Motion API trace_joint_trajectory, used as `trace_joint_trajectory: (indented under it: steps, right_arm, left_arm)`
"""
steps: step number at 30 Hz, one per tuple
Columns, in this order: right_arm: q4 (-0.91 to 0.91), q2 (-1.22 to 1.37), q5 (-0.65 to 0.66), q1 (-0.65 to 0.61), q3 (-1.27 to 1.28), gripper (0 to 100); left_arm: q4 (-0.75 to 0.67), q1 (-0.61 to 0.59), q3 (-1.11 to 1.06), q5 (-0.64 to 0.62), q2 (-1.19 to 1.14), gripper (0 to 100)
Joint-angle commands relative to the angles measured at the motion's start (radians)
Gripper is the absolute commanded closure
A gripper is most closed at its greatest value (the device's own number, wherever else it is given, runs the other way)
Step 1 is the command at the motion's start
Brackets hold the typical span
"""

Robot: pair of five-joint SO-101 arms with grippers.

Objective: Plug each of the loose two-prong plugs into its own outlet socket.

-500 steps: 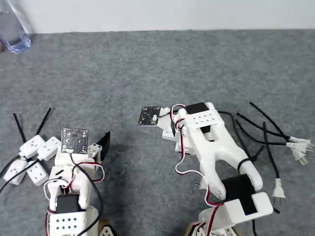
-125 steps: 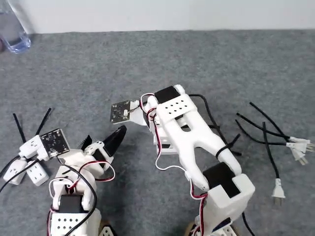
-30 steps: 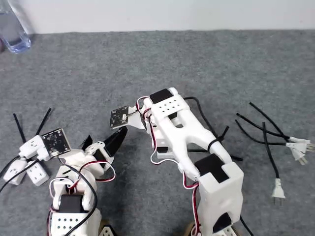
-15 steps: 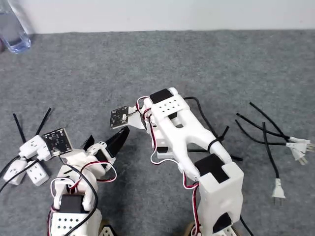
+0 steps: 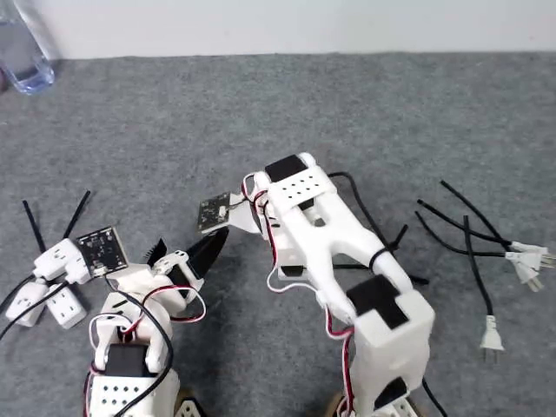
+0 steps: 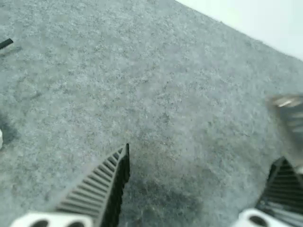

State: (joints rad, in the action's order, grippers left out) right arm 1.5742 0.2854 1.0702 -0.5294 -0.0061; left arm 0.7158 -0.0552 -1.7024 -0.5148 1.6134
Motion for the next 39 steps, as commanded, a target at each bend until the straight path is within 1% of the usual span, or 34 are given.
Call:
trace_joint_trajectory:
  steps: [1,6,12,15,22,24,27,30,39]
  right_arm:
    - [0.025,-0.124,-0.006,-0.007,-0.020,73.2]
    - [0.027,-0.202,-0.054,-0.005,-0.020,73.1]
    - [0.073,-0.228,-0.055,-0.001,-0.020,73.1]
    - [0.088,-0.228,-0.055,0.002,-0.020,73.1]
    - [0.077,-0.213,-0.051,0.033,-0.015,73.1]
    - [0.077,-0.186,-0.051,0.045,-0.015,73.1]
    - [0.051,-0.108,-0.052,0.062,-0.014,73.1]
    - [0.016,-0.025,-0.051,0.076,-0.014,73.1]
    - [-0.065,0.084,-0.051,0.074,-0.014,73.1]
  left_arm:
    - [0.011,0.002,0.012,0.005,0.008,58]
    - [0.025,0.000,0.012,0.005,0.011,58]
    - [0.057,-0.006,0.012,0.008,0.011,58]
    - [0.060,-0.069,0.012,0.064,0.011,58]
    - [0.204,-0.359,0.012,0.292,0.011,58]
    - [0.230,-0.434,0.012,0.324,0.011,58]
    - [0.241,-0.512,0.012,0.350,0.011,58]
    - [0.241,-0.549,0.012,0.354,0.011,58]
    - [0.235,-0.546,0.012,0.354,0.011,58]
